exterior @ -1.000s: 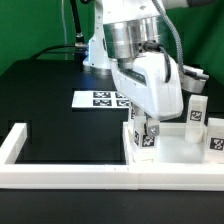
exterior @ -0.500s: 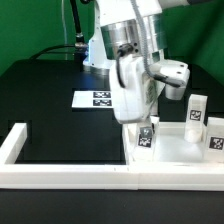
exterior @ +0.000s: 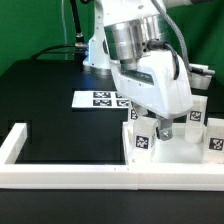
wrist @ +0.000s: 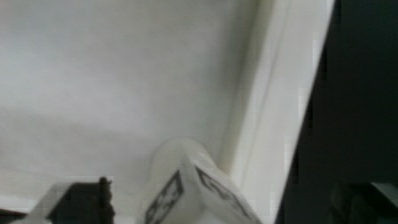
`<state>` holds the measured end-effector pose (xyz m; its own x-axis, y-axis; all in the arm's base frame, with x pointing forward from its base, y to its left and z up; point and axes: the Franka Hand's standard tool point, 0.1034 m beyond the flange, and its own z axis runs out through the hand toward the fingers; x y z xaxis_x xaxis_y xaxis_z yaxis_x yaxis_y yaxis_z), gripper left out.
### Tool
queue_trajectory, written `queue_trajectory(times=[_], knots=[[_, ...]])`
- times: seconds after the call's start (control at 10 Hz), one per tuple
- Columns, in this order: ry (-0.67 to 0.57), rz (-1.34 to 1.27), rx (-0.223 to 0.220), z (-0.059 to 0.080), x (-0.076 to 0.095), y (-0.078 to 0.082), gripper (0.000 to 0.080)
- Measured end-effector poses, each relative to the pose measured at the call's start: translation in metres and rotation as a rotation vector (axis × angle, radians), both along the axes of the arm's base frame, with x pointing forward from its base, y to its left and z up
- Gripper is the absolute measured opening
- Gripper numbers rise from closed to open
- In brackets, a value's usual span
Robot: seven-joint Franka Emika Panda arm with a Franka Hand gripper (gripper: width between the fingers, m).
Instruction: Assemble square table
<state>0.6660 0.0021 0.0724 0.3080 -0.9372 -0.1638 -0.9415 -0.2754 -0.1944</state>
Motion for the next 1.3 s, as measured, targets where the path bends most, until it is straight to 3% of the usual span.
queue_trajectory(times=[0.4,0.6,0.7,0.8,0.9,1.0,1.3], knots=[[-0.051,0.282,-0.044,0.001,0.0,-0.004,0.0647],[-0.054,0.584,-0.116,0.006,0.01,-0.015,0.0649],[-0.048,0.534,-0.108,0.005,0.009,-0.013,0.0649],[-0.048,0.535,-0.108,0.005,0.009,-0.014,0.0518],[-0.048,0.533,-0.108,0.005,0.009,-0.014,0.0518],[-0.027,0.441,-0.1,0.004,0.008,-0.016,0.0315],[0.018,0.221,-0.078,0.003,0.007,-0.02,0.0303]])
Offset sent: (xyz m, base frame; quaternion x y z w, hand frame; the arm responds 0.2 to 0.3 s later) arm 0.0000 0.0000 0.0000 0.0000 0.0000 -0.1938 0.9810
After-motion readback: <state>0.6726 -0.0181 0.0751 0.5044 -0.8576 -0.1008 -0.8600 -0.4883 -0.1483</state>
